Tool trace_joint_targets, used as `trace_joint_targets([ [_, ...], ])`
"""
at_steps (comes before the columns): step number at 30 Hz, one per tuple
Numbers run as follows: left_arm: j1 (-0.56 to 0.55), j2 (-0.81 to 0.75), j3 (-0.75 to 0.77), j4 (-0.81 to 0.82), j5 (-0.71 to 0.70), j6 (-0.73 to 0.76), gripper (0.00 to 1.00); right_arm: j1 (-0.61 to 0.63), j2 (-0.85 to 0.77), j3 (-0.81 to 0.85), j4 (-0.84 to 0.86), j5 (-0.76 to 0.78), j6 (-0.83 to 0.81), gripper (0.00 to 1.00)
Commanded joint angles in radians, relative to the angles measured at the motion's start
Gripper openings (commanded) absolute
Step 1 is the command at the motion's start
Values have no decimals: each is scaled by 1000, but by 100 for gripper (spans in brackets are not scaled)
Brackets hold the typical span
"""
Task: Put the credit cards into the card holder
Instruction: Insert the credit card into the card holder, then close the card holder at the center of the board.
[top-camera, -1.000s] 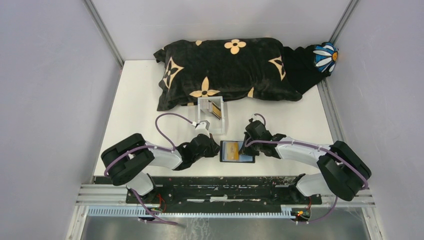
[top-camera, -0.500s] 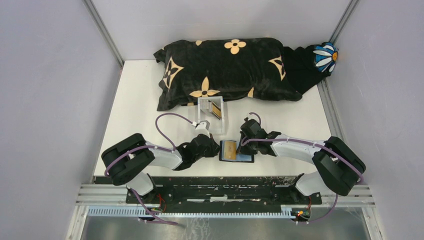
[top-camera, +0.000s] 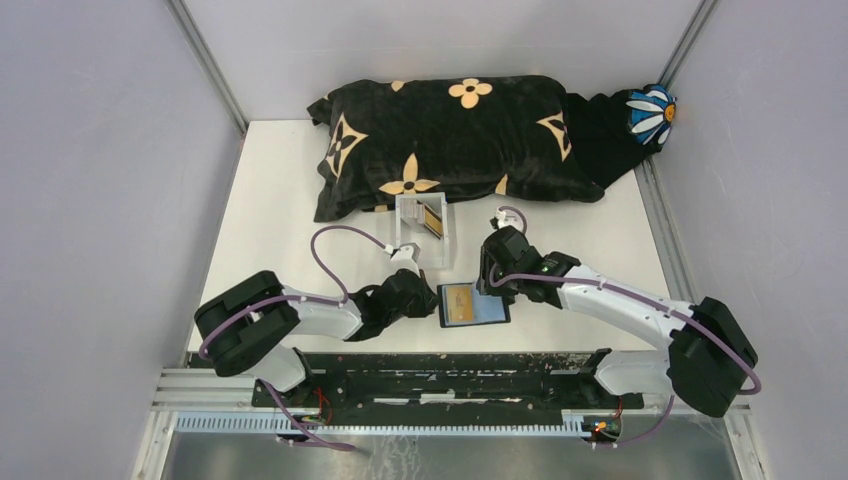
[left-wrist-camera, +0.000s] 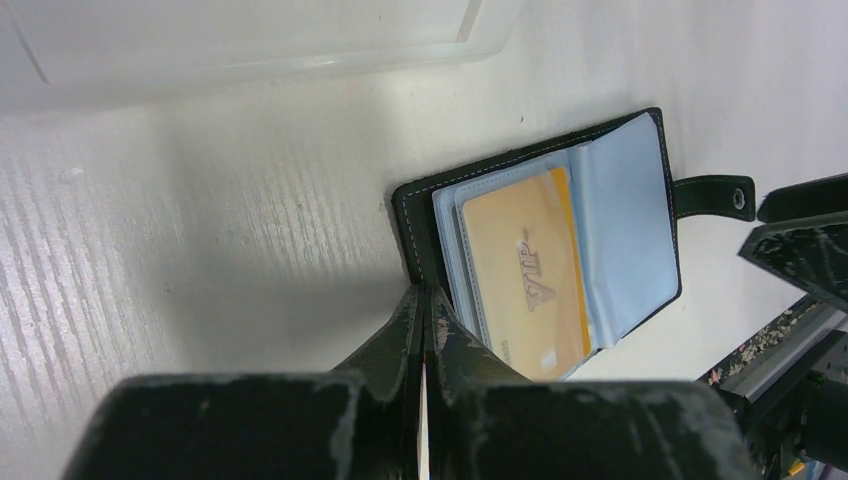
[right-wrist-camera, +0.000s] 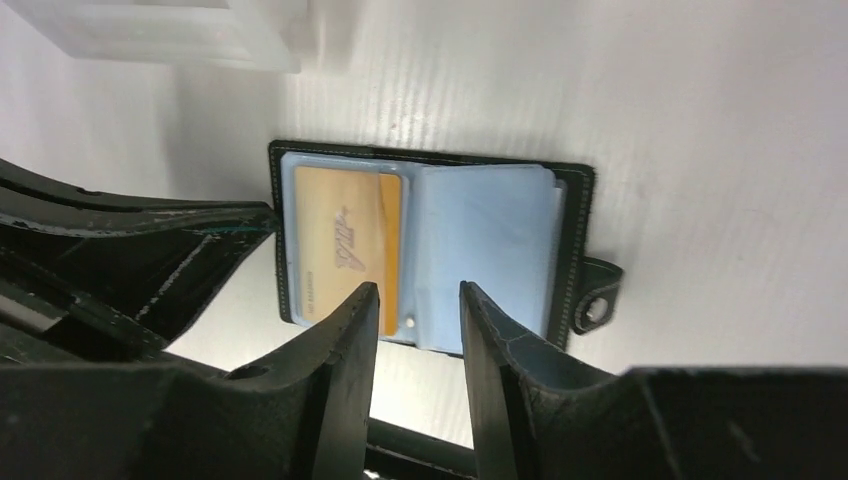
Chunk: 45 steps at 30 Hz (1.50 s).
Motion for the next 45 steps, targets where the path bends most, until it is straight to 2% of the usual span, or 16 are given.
trace_joint_targets([
  [1,-8,-22,18,-69,-14,0,3,4,-45,30,-122,114,-55,42],
  [5,-8,-42,18,-71,-13,-2,5,3,-35,9,-147,149,-64,43],
  [10,-7,-80,23,-96,-31,4,19,4,-56,-15,-168,204,-67,49],
  [18,-8,-130,16,-123,-40,-1,31,3,-29,-34,-155,208,-71,53],
  [26,-7,-172,-14,-153,-38,-22,33,3,33,-64,-78,159,-51,54],
  [32,-7,-168,-67,-121,-29,-53,28,1,72,-70,-48,159,-46,53],
  [39,-9,-141,-95,-94,-13,-71,4,-18,88,-76,-31,135,-47,53],
  [45,-15,-38,-36,-153,-5,-30,3,-29,99,-82,-17,103,-43,52],
])
